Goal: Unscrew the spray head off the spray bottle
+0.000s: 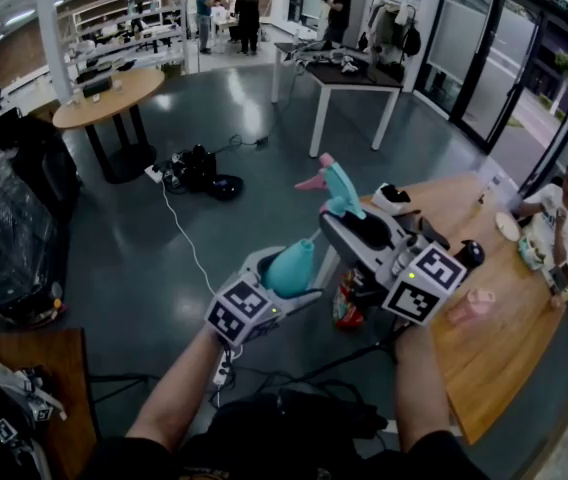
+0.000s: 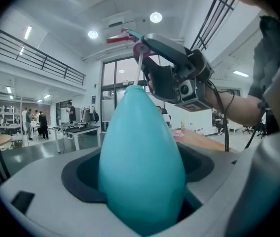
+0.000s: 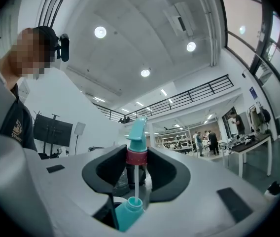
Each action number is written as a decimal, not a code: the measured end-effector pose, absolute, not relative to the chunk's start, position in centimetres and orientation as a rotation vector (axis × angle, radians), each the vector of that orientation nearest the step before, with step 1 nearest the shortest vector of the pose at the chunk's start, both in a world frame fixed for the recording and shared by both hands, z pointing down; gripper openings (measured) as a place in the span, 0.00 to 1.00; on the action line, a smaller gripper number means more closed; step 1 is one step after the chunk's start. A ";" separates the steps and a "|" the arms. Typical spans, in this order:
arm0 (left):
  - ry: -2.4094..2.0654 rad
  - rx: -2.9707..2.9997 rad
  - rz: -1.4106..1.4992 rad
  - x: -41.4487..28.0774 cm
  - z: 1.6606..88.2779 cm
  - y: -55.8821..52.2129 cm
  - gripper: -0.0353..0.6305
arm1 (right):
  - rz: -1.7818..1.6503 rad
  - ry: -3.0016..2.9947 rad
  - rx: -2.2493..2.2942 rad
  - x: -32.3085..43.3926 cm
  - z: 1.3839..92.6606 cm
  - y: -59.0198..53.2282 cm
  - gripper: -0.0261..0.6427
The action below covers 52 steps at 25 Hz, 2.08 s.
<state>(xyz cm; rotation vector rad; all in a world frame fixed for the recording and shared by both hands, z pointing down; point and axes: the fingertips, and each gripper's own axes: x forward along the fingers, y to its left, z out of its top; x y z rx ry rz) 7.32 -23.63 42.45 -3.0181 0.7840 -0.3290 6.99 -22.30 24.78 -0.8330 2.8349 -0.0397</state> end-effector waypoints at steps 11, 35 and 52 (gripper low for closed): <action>0.912 -2.997 -0.388 6.3 43.4 -25.1 0.71 | 0.121 2.662 -1.005 10.1 21.6 -22.1 0.24; 1.070 -2.897 -0.208 5.2 38.0 -26.1 0.71 | 0.044 2.681 -1.387 11.6 30.5 -25.5 0.24; 1.064 -2.909 -0.190 5.2 37.8 -26.2 0.71 | -0.015 2.656 -1.440 11.5 33.0 -24.8 0.24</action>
